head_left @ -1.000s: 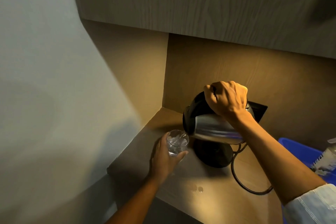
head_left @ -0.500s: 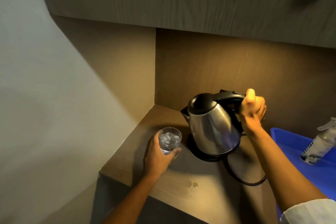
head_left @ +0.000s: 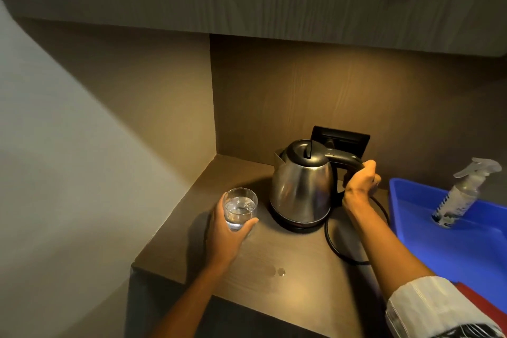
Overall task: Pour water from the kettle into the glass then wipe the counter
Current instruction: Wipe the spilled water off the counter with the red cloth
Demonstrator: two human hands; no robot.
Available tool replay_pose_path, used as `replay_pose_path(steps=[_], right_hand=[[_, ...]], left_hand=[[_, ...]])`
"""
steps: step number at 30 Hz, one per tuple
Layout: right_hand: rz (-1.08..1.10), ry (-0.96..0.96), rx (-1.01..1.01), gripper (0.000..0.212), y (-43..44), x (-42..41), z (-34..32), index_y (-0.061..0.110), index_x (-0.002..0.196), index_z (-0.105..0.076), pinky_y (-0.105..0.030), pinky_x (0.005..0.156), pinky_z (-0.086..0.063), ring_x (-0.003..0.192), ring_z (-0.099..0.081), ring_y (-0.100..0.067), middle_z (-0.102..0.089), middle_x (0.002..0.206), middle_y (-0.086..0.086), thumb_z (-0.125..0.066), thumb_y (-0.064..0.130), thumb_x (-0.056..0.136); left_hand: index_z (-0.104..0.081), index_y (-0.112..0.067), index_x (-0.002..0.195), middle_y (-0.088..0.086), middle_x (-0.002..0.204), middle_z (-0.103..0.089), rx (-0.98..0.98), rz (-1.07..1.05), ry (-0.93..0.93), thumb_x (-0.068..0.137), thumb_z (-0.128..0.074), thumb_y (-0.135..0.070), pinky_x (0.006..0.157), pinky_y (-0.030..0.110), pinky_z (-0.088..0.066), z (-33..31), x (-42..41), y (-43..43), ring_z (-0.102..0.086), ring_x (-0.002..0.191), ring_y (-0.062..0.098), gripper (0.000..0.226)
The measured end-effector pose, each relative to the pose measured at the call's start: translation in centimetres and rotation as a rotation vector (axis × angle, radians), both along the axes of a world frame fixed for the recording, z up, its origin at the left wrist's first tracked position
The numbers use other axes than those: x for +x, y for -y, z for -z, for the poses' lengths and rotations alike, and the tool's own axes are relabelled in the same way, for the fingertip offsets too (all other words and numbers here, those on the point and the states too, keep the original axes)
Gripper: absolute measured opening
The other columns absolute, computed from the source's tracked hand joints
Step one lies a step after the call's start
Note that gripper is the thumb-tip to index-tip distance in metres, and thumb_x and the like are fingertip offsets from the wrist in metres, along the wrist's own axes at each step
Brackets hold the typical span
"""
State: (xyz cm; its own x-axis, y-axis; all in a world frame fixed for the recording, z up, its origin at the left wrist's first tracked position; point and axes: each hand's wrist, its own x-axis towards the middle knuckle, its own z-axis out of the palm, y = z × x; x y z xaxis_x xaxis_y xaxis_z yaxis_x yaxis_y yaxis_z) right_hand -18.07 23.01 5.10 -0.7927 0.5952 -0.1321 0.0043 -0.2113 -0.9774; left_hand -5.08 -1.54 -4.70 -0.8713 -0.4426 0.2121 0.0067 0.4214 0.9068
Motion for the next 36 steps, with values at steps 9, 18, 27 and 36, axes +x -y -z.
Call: replay_pose_path(steps=[9, 18, 27, 36], right_hand=[[-0.151, -0.032, 0.172, 0.026, -1.6, 1.8, 0.8, 0.023, 0.085, -0.057, -0.037, 0.073, -0.042, 0.082, -0.052, -0.022, -0.055, 0.086, -0.008, -0.039, 0.042, 0.089], [-0.252, 0.091, 0.699, 0.010, -10.2, 9.1, 2.1, 0.028, 0.088, -0.066, -0.035, 0.074, -0.051, 0.088, -0.064, -0.019, -0.069, 0.089, 0.004, -0.057, 0.022, 0.088], [-0.480, 0.963, 1.425, 0.059, -23.8, 17.9, 3.7, 0.029, 0.140, -0.044, -0.042, 0.102, -0.030, 0.131, -0.043, -0.027, -0.051, 0.142, -0.004, -0.058, 0.037, 0.083], [-0.604, 0.282, 0.654, 0.025, -23.6, 20.6, -0.6, 0.012, 0.082, -0.066, -0.028, 0.063, -0.050, 0.071, -0.061, -0.018, -0.065, 0.073, 0.000, -0.085, 0.016, 0.066]], left_hand=[[-0.030, -0.019, 0.147, 0.010, 0.150, -0.042, -0.336, -0.207, -0.308, 0.073, -0.074, -0.051, 0.109, 0.046, -0.038, -1.8, 2.3, -2.5, -0.041, 0.135, 0.028, 0.092], [-0.066, -0.023, 0.107, -0.006, 0.104, -0.068, -0.569, 0.363, -0.479, 0.078, -0.064, -0.017, 0.087, 0.037, -0.042, -3.9, 1.9, -14.5, -0.055, 0.105, 0.013, 0.030], [-0.067, -0.016, 0.115, 0.003, 0.105, -0.071, -0.800, 0.898, -0.353, 0.086, -0.061, -0.028, 0.089, 0.046, -0.033, -5.2, 0.5, -26.8, -0.055, 0.111, 0.029, 0.032], [-0.034, -0.022, 0.147, 0.000, 0.151, -0.041, -0.345, 1.073, -0.049, 0.080, -0.070, -0.052, 0.115, 0.038, -0.028, -6.0, 1.5, -28.4, -0.031, 0.141, 0.018, 0.082]])
